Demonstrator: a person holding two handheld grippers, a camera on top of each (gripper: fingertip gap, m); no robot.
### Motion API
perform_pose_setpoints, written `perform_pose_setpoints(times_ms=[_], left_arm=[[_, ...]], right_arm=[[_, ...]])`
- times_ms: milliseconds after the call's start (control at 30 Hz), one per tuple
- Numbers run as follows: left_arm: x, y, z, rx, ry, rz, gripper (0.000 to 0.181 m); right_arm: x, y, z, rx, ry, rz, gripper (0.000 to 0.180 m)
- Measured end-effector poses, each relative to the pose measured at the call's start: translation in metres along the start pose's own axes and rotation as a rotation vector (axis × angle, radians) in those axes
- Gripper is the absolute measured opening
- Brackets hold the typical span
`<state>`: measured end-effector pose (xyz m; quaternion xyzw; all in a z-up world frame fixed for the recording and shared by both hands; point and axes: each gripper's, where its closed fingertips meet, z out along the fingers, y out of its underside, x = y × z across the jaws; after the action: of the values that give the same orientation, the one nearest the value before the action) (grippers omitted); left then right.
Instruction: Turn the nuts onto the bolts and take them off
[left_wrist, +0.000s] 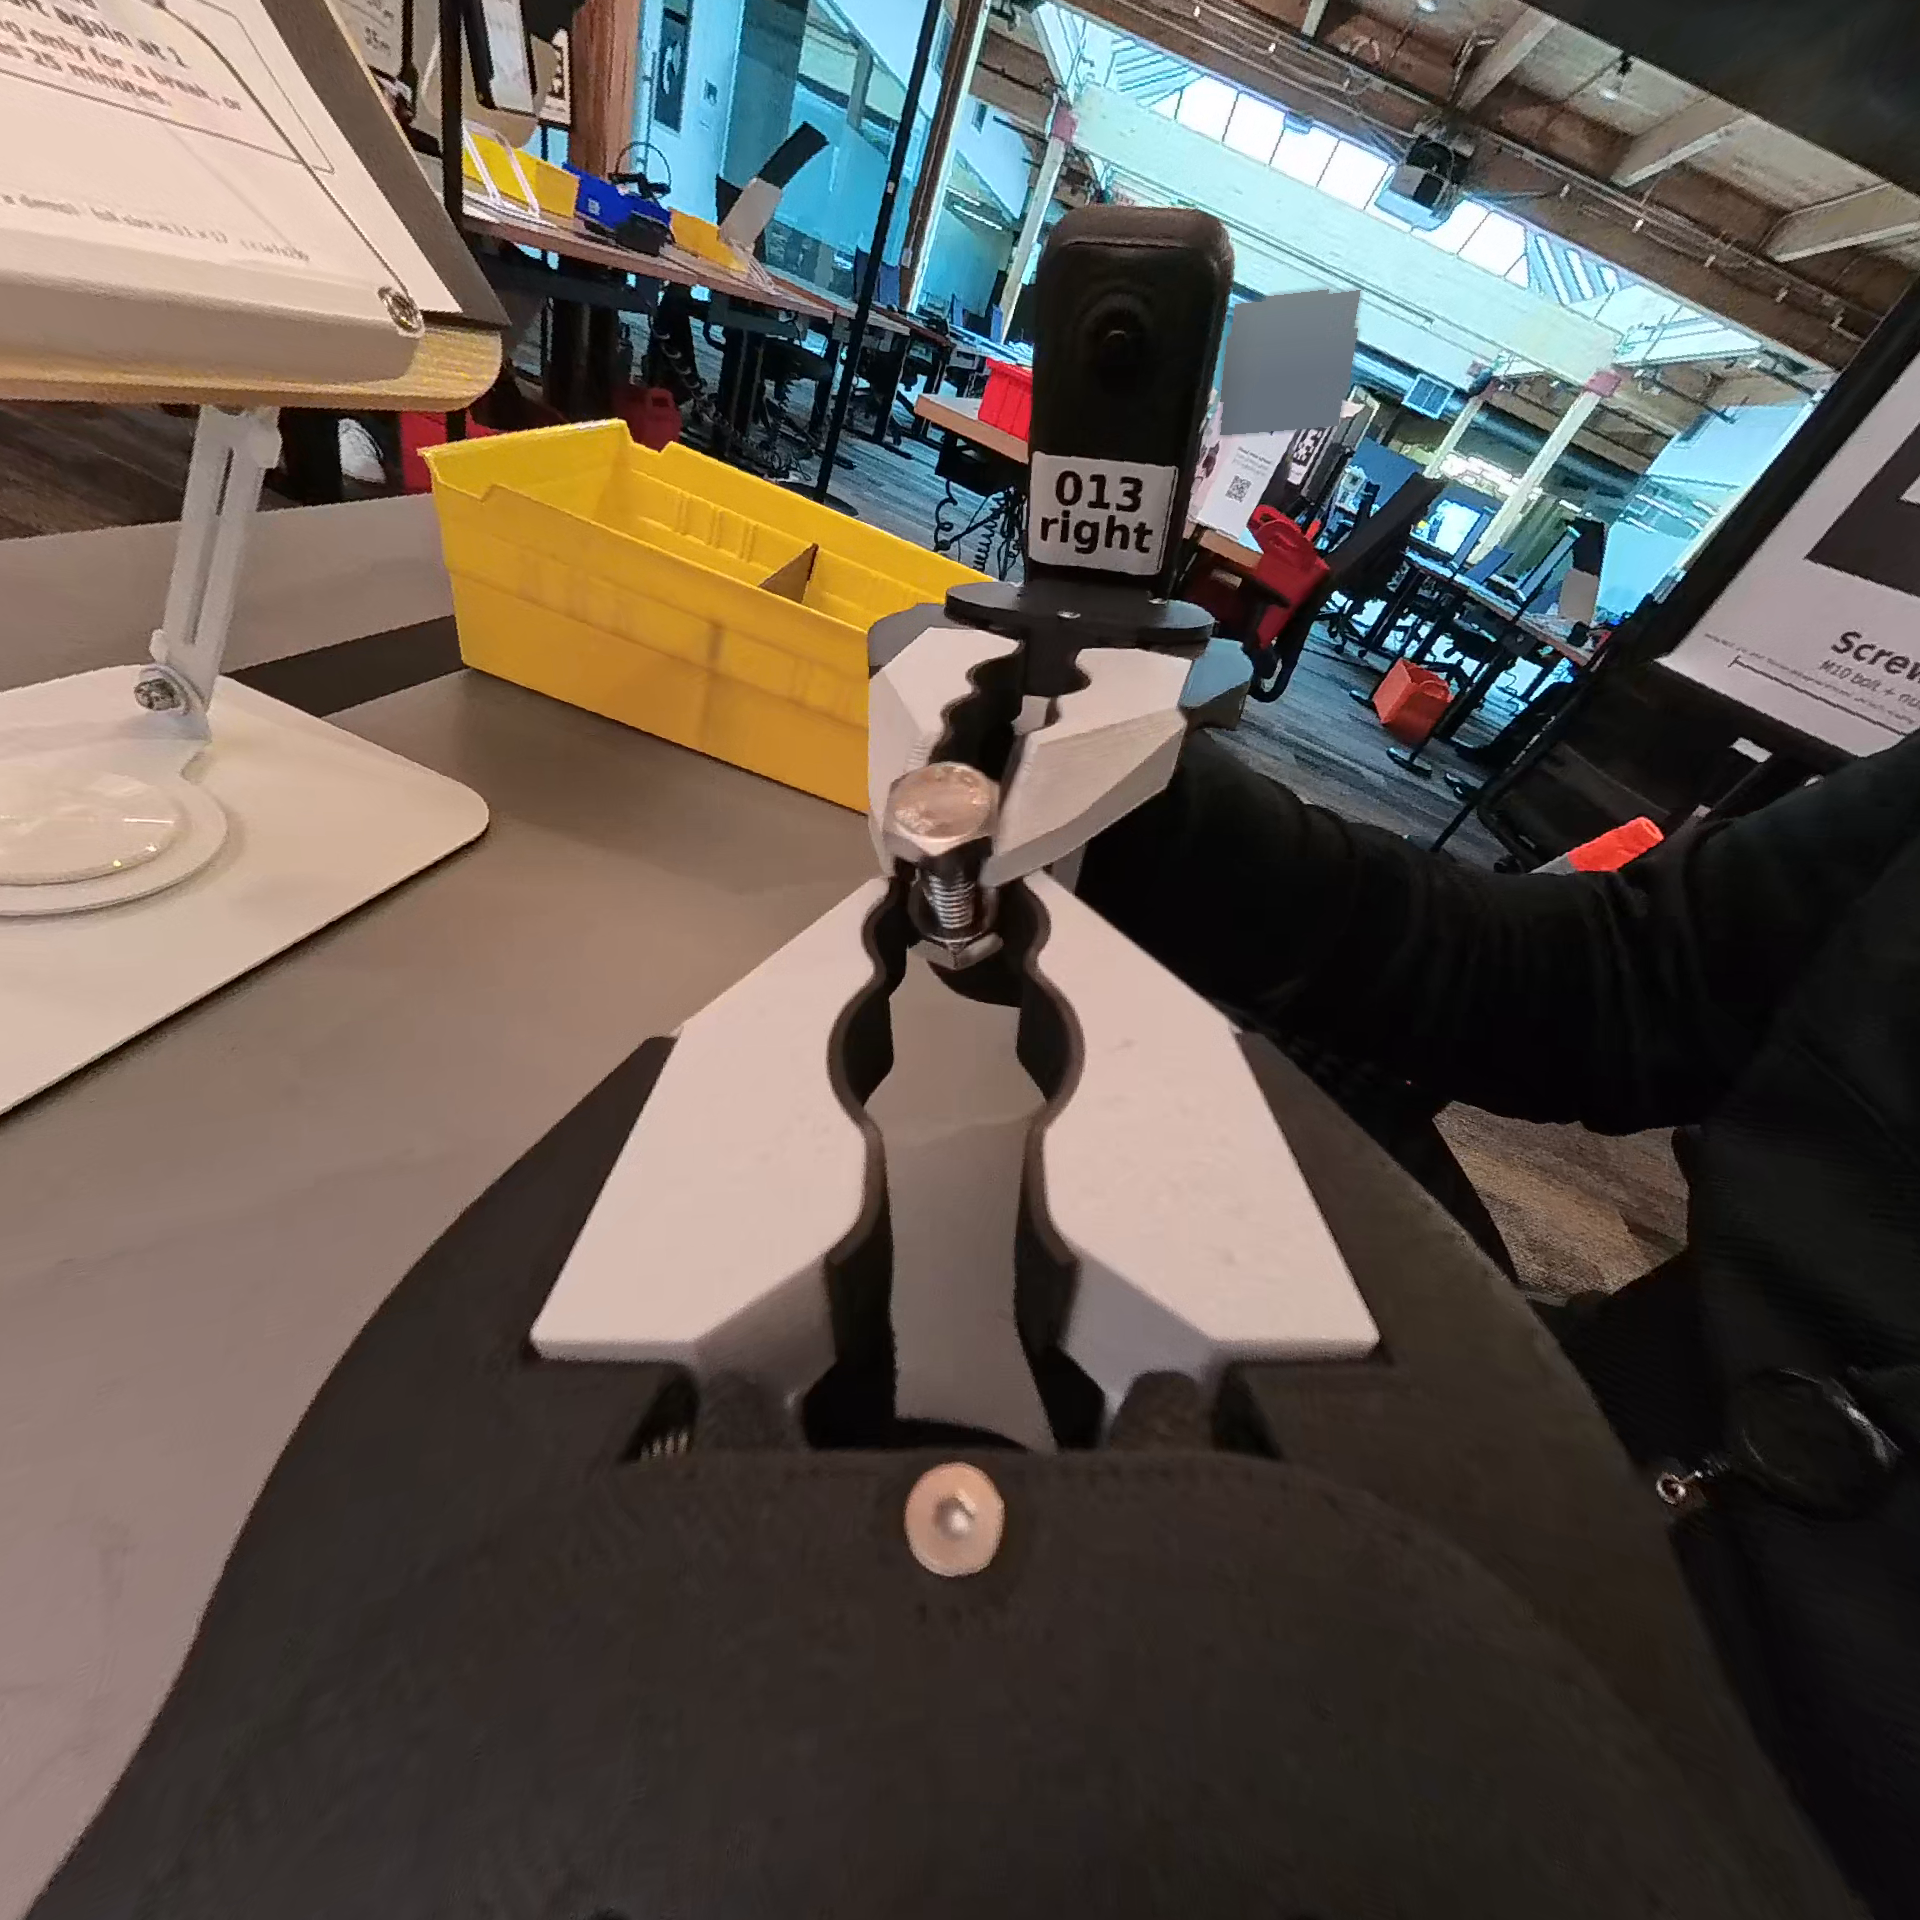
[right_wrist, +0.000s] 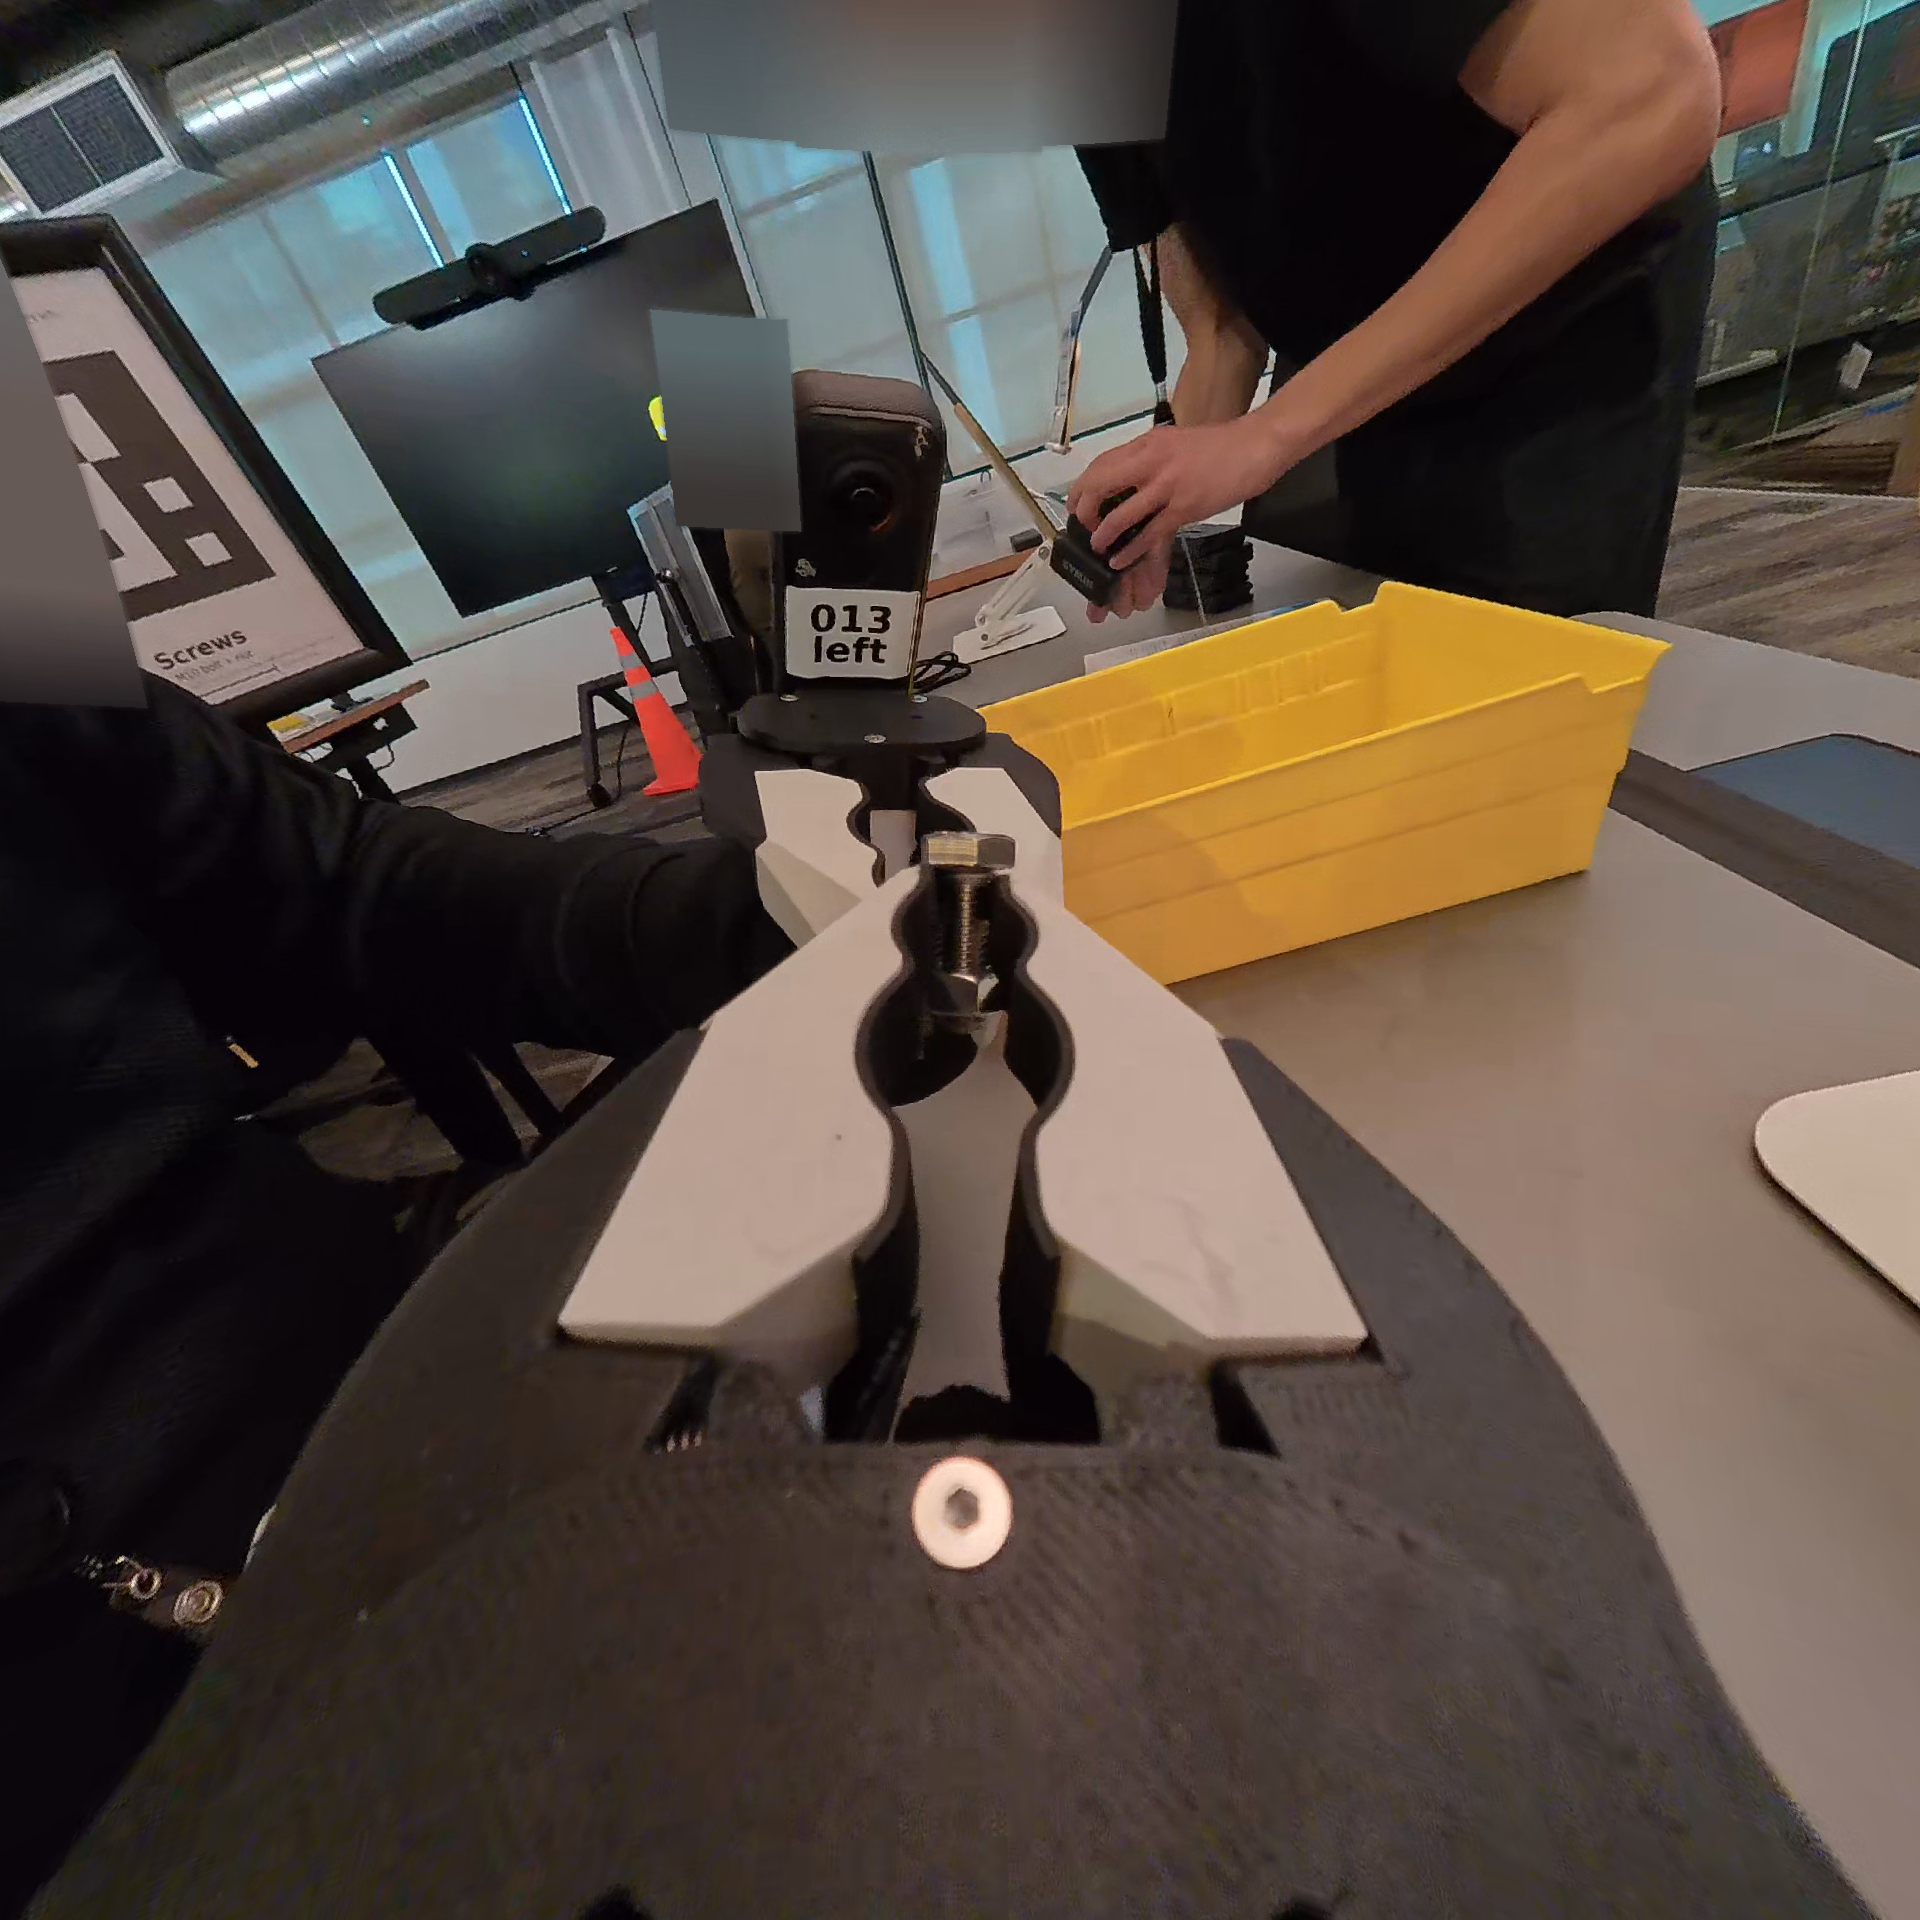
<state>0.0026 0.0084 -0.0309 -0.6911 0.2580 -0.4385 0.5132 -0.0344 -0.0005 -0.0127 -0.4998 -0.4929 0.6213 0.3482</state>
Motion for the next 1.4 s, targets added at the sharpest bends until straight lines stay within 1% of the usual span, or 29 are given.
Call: perform_pose_setpoints(times_ms=[167,333,500,600,667,833,967,1033,1100,1200,1400], left_arm=[[0.000,0.001,0.001,-0.028,-0.034,0.061,0.017],[-0.003,0.000,-0.002,-0.052,-0.084,0.123,0.024],[-0.007,-0.005,-0.011,-0.077,-0.108,0.144,0.028],[-0.011,-0.011,-0.020,-0.086,-0.124,0.125,0.030],[-0.013,-0.016,-0.026,-0.088,-0.133,0.095,0.031],[-0.011,-0.019,-0.027,-0.102,-0.079,-0.075,0.033],[-0.007,-0.010,-0.020,-0.167,-0.043,-0.163,0.036],[-0.006,0.001,-0.015,-0.231,-0.047,-0.180,0.040],[-0.004,0.004,-0.011,-0.246,-0.039,-0.196,0.040],[-0.002,0.006,-0.008,-0.251,-0.035,-0.217,0.030],[-0.005,0.006,-0.006,-0.219,-0.036,-0.264,0.017]], right_arm=[[-0.001,0.001,-0.001,-0.009,-0.007,0.000,0.006],[-0.001,0.000,-0.003,-0.006,-0.016,0.004,0.006],[0.003,-0.001,-0.007,-0.060,0.039,-0.081,0.007],[0.006,0.001,-0.010,-0.129,0.102,-0.181,0.007],[0.009,0.006,-0.012,-0.207,0.168,-0.288,0.007],[0.012,0.021,-0.016,-0.425,0.304,-0.617,0.007],[0.012,0.027,-0.017,-0.555,0.372,-0.845,0.007],[0.012,0.025,-0.018,-0.604,0.407,-0.942,0.007],[0.012,0.025,-0.019,-0.666,0.436,-1.043,0.007],[0.015,0.026,-0.020,-0.728,0.468,-1.131,0.007],[0.013,0.025,-0.019,-0.743,0.497,-1.206,0.007]])
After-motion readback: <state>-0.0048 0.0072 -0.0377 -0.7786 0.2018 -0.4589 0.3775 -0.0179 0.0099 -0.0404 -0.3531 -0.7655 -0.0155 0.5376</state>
